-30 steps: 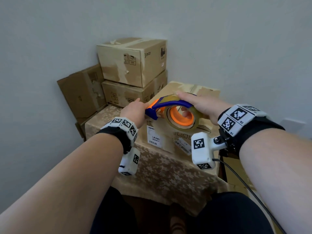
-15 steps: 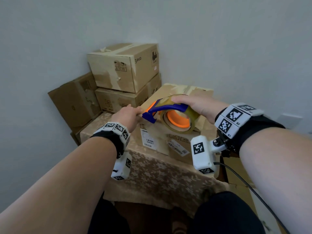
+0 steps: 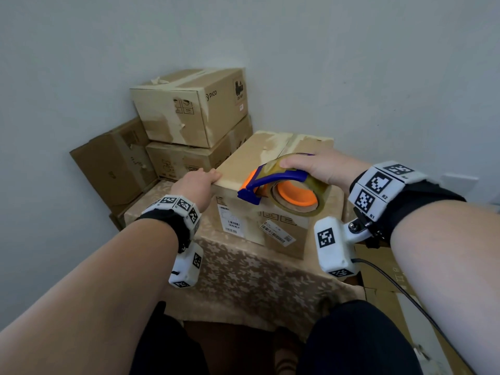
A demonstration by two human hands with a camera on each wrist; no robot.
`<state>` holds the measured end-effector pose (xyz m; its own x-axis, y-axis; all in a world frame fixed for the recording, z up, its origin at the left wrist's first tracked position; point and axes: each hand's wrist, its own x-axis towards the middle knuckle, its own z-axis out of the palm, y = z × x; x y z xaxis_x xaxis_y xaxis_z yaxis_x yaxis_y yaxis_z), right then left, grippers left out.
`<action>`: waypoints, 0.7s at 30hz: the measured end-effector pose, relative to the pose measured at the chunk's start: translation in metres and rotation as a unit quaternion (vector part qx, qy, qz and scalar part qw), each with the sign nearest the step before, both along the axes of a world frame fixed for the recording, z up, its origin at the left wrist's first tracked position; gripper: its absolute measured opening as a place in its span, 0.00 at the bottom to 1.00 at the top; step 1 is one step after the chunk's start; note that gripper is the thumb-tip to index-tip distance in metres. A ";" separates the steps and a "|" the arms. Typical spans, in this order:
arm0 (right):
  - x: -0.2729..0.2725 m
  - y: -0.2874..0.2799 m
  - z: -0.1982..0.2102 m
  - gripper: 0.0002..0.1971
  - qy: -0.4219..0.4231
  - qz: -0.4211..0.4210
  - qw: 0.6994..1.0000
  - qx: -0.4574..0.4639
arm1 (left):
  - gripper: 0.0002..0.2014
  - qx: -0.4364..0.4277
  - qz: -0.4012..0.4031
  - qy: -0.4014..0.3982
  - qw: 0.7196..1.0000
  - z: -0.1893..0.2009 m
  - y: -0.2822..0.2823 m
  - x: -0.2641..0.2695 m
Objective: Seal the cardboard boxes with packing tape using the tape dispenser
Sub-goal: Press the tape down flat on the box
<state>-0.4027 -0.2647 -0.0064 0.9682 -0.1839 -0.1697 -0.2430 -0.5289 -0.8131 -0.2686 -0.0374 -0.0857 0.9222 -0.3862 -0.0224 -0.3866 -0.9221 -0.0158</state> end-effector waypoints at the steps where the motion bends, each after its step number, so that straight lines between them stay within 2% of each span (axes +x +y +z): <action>1: 0.000 0.001 0.000 0.15 0.000 0.000 1.000 0.000 | 0.28 0.009 -0.002 0.003 1.000 0.001 -0.001 -0.002; 5: 0.000 0.001 -0.001 0.15 0.000 -0.003 1.000 -0.005 | 0.30 0.016 -0.014 -0.007 1.000 0.001 -0.009 -0.015; 10: -0.006 -0.002 -0.004 0.18 -0.002 -0.020 1.000 0.017 | 0.41 0.057 -0.033 -0.009 0.998 0.001 -0.018 -0.026; 15: -0.017 -0.003 -0.006 0.20 0.029 -0.024 0.993 0.109 | 0.44 0.037 -0.087 0.013 0.995 0.001 -0.031 -0.037; 21: -0.015 0.004 -0.016 0.17 0.016 -0.077 0.980 0.181 | 0.46 0.023 -0.091 0.048 0.994 0.007 -0.034 -0.044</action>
<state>-0.4180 -0.2610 -0.0221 0.9266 -0.2505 -0.2806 -0.3258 -0.1618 -0.9315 -0.3129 -0.0716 -0.0790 0.8297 -0.5433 -0.1283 -0.5491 -0.8357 -0.0120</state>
